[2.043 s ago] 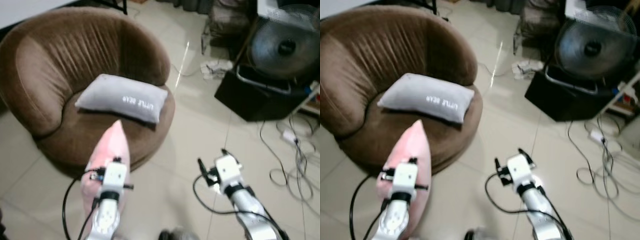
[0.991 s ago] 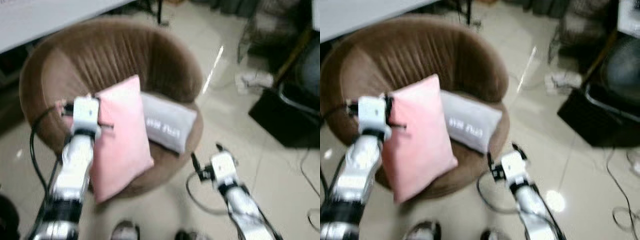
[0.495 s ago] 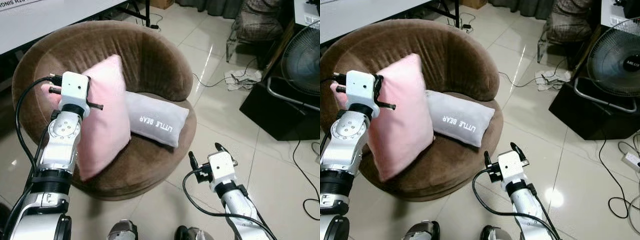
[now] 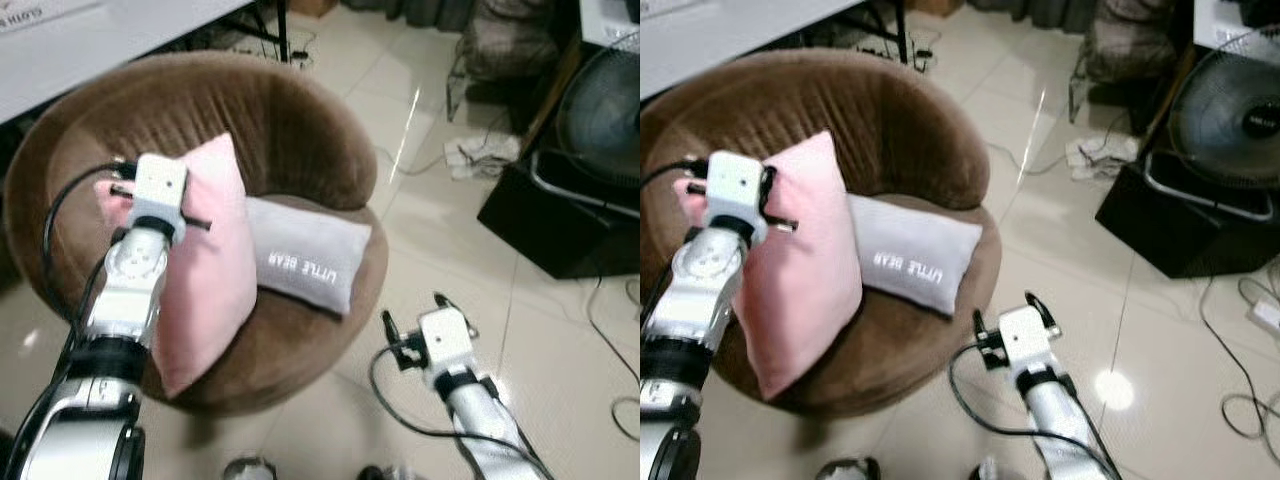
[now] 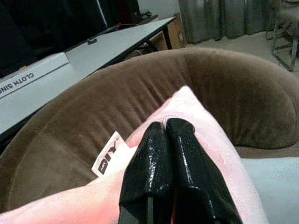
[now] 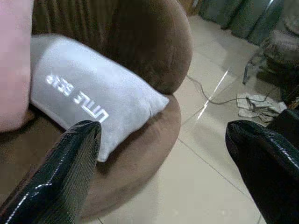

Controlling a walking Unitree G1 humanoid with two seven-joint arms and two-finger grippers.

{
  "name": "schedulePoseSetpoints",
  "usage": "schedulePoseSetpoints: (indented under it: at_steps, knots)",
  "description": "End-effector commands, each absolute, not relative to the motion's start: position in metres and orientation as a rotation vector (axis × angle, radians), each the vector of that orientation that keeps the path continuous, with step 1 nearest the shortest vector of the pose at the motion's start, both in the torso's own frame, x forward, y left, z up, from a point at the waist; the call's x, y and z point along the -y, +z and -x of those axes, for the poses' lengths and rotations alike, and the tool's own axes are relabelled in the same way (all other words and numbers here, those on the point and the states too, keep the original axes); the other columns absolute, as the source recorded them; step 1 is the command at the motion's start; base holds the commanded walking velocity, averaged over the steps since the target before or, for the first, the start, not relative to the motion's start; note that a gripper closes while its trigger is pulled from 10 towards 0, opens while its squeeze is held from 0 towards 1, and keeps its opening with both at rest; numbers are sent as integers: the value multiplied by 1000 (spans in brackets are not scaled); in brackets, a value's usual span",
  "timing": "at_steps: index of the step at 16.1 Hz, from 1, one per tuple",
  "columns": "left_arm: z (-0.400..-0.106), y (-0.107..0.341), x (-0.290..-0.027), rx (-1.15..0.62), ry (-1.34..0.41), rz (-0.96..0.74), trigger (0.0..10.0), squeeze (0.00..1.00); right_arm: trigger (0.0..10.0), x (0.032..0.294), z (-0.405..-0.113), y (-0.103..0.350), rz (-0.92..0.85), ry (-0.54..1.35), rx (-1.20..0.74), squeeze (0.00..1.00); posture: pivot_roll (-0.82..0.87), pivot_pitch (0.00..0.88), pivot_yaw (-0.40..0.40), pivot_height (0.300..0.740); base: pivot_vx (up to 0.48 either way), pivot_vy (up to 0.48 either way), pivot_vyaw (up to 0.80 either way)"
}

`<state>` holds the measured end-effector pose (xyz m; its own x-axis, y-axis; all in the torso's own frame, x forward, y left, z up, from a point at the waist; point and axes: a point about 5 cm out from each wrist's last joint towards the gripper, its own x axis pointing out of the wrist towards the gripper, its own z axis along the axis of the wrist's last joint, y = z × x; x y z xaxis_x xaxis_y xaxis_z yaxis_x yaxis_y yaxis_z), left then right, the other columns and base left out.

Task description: Move the pillow to the sofa from floor

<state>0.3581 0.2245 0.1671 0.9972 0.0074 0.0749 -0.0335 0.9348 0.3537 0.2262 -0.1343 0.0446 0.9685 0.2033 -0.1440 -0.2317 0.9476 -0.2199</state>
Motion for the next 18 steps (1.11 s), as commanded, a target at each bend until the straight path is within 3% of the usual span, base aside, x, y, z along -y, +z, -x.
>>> schedulePoseSetpoints:
  at_steps: [1, 5, 18]
  knots:
    - [-359, 174, -232, 91, 35, -387, 0, 0, 10000, 134, -226, 44, 233, 214, -120, 63, 101, 140, -5, 740, 480, 0, 0]
    - [-365, 186, -238, 118, 39, -403, 0, 0, 10000, 136, -227, 28, 230, 210, -157, 67, 103, 145, -1, 740, 480, 0, 0]
    - [-389, 228, -275, 60, 64, -519, 0, 0, 10000, 143, -219, -21, 221, 187, -267, 71, 99, 131, 40, 740, 0, 0, 0]
